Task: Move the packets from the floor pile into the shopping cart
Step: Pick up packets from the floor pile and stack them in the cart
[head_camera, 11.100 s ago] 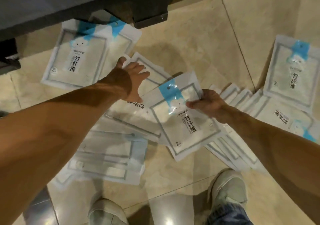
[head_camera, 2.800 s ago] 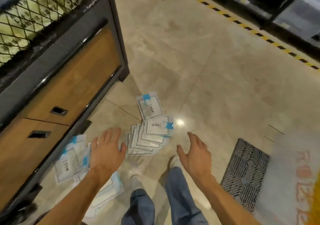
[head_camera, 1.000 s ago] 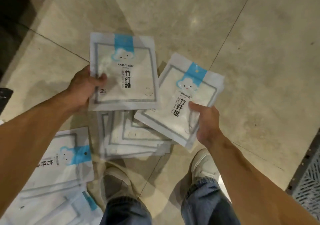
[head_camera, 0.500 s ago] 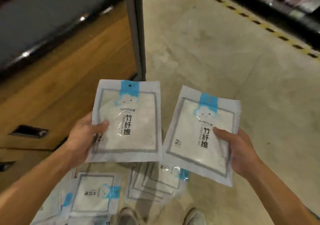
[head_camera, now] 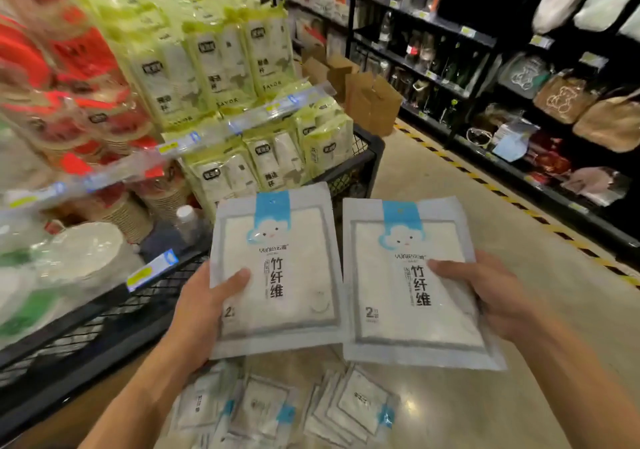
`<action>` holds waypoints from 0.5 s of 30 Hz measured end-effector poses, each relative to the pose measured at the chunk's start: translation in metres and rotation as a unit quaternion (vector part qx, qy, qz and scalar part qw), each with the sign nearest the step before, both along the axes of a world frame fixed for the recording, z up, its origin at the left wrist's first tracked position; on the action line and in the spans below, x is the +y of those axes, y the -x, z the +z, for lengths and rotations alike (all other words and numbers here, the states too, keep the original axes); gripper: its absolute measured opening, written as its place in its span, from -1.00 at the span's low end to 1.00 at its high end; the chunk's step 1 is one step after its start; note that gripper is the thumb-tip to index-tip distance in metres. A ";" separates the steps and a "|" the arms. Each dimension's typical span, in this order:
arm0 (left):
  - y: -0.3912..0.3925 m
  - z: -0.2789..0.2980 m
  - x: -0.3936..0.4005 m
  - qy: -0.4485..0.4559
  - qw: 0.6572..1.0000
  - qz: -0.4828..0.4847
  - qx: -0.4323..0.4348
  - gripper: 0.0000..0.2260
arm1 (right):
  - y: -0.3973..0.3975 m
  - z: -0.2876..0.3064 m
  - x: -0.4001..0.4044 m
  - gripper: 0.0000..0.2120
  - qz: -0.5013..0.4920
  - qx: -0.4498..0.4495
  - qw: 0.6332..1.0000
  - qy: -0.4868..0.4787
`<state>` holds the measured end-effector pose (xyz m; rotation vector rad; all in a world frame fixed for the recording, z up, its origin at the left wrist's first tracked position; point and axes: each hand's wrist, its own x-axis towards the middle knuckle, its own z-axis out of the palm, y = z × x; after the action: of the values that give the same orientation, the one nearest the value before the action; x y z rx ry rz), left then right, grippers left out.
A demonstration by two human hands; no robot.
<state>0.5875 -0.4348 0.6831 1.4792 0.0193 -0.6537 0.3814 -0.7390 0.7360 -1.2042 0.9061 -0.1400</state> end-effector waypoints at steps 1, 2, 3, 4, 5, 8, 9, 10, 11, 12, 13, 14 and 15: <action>0.004 0.020 0.017 -0.003 1.000 0.009 -0.011 -0.61 | -0.001 0.017 0.010 -0.67 0.014 -0.006 1.000 -0.009; 0.008 0.040 0.033 0.001 1.000 0.018 -0.025 -0.57 | -0.004 0.033 0.018 -0.64 0.026 -0.011 0.999 -0.019; 0.012 0.058 0.049 0.001 0.999 0.029 -0.039 -0.57 | -0.006 0.047 0.026 -0.63 0.036 -0.012 0.999 -0.027; 0.018 0.074 0.063 -0.004 0.998 0.044 -0.052 -0.60 | -0.009 0.060 0.033 -0.64 0.051 -0.016 0.998 -0.032; 0.024 0.088 0.076 -0.010 0.996 0.062 -0.064 -0.66 | -0.013 0.071 0.041 -0.66 0.073 -0.020 0.997 -0.032; 0.054 0.120 0.109 -0.011 0.989 0.118 -0.091 -0.65 | -0.025 0.094 0.065 -0.77 0.131 -0.036 0.990 -0.032; 0.067 0.127 0.119 -0.013 0.986 0.136 -0.099 -0.64 | -0.029 0.099 0.071 -0.79 0.149 -0.042 0.987 -0.035; 0.082 0.133 0.128 -0.016 0.982 0.155 -0.106 -0.64 | -0.032 0.103 0.079 -0.81 0.168 -0.046 0.984 -0.037; 0.097 0.138 0.136 -0.022 0.977 0.179 -0.113 -0.66 | -0.034 0.107 0.085 -0.83 0.190 -0.050 0.980 -0.040; 0.113 0.142 0.144 -0.029 0.969 0.212 -0.119 -0.69 | -0.037 0.111 0.092 -0.83 0.214 -0.055 0.974 -0.043; 0.130 0.145 0.151 -0.038 0.960 0.249 -0.124 -0.71 | -0.039 0.114 0.097 -0.83 0.241 -0.061 0.967 -0.047; 0.148 0.146 0.158 -0.044 0.950 0.283 -0.126 -0.73 | -0.041 0.117 0.104 -0.82 0.270 -0.064 0.959 -0.052; 0.168 0.149 0.165 -0.049 0.941 0.310 -0.125 -0.74 | -0.043 0.120 0.110 -0.81 0.301 -0.065 0.950 -0.055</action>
<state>0.4199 -0.2702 0.8317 1.5317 0.3138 0.0479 0.4240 -0.6288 0.8561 -1.2999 0.3952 0.3174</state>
